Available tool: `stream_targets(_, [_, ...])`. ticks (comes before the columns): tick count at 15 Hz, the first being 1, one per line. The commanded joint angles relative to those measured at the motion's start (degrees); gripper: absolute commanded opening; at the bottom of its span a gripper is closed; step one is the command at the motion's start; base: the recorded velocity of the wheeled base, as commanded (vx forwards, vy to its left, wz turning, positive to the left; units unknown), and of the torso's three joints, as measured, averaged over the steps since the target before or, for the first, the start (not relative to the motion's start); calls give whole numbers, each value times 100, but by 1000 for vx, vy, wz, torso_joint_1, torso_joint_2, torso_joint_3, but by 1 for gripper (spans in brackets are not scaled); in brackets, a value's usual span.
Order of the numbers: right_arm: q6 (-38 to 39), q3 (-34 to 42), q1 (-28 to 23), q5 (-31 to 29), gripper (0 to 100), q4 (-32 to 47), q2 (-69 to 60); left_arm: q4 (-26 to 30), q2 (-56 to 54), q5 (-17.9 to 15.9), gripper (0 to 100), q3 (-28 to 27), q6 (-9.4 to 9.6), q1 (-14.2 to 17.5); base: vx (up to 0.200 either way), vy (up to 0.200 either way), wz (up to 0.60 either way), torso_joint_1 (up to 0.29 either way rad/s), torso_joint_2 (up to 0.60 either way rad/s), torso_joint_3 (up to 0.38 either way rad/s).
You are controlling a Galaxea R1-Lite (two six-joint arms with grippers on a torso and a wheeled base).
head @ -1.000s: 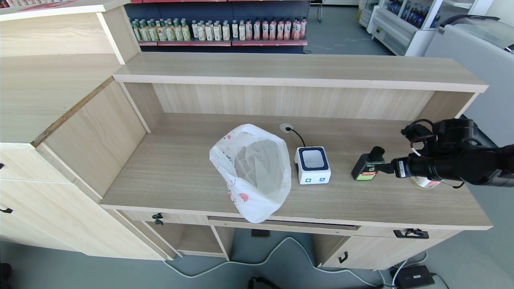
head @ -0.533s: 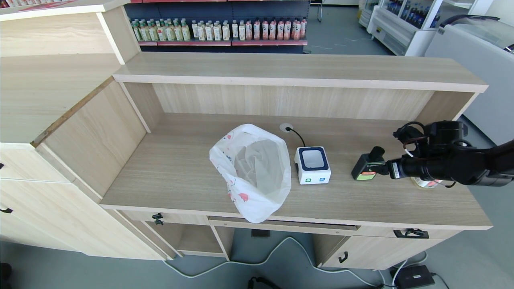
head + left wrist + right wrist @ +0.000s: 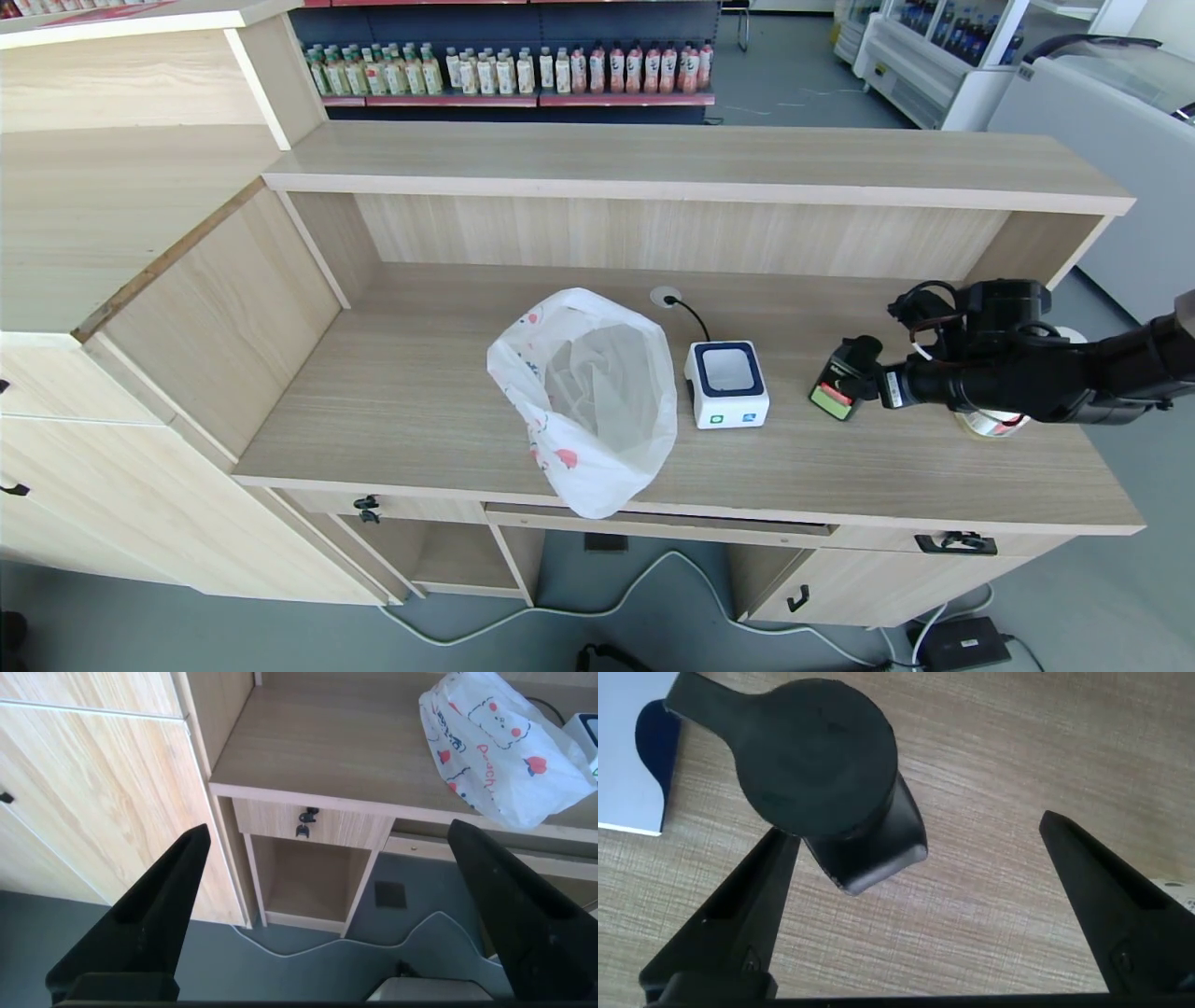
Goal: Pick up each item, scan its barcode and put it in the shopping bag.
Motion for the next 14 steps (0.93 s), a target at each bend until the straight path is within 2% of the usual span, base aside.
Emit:
stream_targets(1, [12,-45,87,99,100,-29,105,-4,-2,3,100,1,-3,1,0,0,0,0,0,0])
stream_targets(6, [-14,-62,166,1127,100,-802,395,-4,-2,3,100,1,-3,1,0,0,0,0,0,0])
stream_targets(11, [-155,-62,183,1101,100,-838,588,-4,-2,3,100,1,-3,1,0,0,0,0,0,0])
stream_targets(14, [-163,-458,280,1101,100,-820,825,-4,-2,3,100,1,-3,1,0,0,0,0,0,0])
